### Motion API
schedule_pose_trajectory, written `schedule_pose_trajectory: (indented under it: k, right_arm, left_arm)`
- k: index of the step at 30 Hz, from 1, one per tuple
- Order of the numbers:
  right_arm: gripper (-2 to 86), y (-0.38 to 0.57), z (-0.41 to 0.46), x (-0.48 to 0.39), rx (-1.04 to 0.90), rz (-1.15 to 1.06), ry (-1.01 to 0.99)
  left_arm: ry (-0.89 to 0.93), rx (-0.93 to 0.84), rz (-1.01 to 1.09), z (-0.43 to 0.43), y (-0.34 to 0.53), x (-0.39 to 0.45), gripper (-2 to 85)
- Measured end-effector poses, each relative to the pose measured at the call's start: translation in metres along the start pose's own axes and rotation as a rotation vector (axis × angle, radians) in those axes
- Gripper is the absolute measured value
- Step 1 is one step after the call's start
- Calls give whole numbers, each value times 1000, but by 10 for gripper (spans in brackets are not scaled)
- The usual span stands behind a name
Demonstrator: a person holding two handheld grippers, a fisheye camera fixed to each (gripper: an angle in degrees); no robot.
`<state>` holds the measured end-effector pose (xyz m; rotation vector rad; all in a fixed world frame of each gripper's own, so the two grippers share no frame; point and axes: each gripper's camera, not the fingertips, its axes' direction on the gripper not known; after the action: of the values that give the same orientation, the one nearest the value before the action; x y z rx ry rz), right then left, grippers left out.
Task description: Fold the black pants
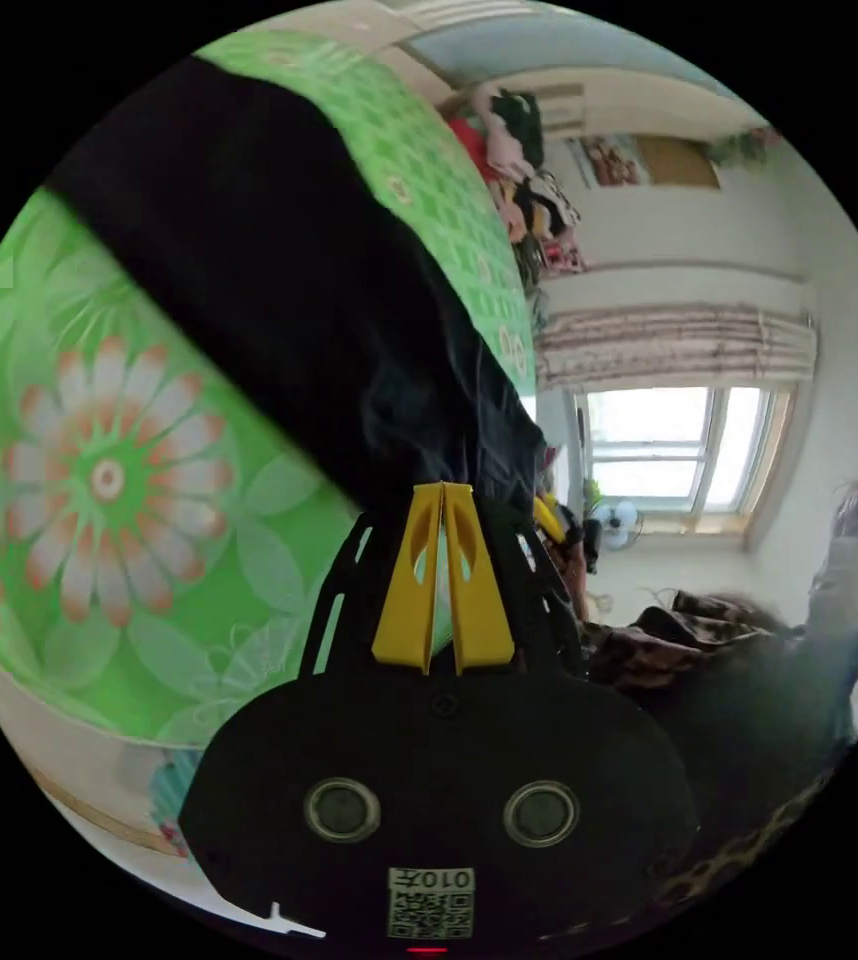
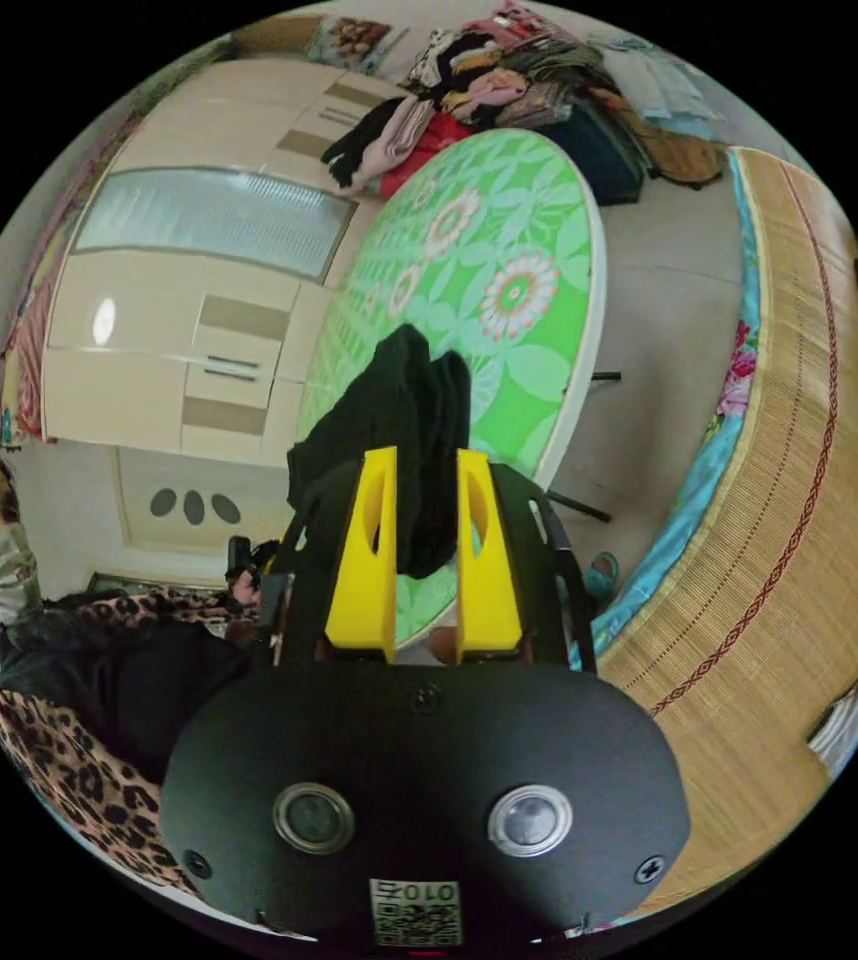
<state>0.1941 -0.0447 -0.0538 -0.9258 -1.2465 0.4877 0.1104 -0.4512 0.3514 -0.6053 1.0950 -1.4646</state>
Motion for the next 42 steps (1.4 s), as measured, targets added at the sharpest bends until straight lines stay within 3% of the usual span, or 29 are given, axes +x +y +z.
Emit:
schedule_pose_trajectory:
  k: [6, 10, 15, 17, 20, 22, 27, 31, 34, 42]
  right_arm:
    - [119, -28, 16, -18, -1, -53, 50]
    - [71, -46, 41, -27, -91, -68, 95]
    - [36, -17, 10, -77, -58, -325, -73]
    - [36, -9, 7, -68, -65, -310, -147]
    - [38, -10, 21, -35, -48, -82, 90]
    - [39, -13, 25, -23, -13, -21, 79]
    - [69, -9, 1, -24, 109, -70, -13]
    - [111, -28, 9, -22, 23, -74, -40]
    - [68, -35, 28, -30, -65, -99, 7]
    - [32, 7, 3, -112, -120, -569, -94]
  left_arm:
    - [-19, -132, 9, 52, -30, 6, -1]
    - [29, -126, -42, 58, -28, -1, 0]
    - [-15, -139, 1, 56, -20, 12, 0]
    - [10, -139, -5, 57, -18, 10, 0]
    - [46, -118, -39, 61, -16, 6, 0]
    - [32, -117, -38, 62, -14, 10, 0]
    - [1, -116, 13, 53, -12, 34, -1]
    - [10, -98, 63, 49, -18, 55, -1]
    - [8, -115, 104, 54, -25, 69, -1]
    - [3, -112, 135, 51, -25, 81, -1]
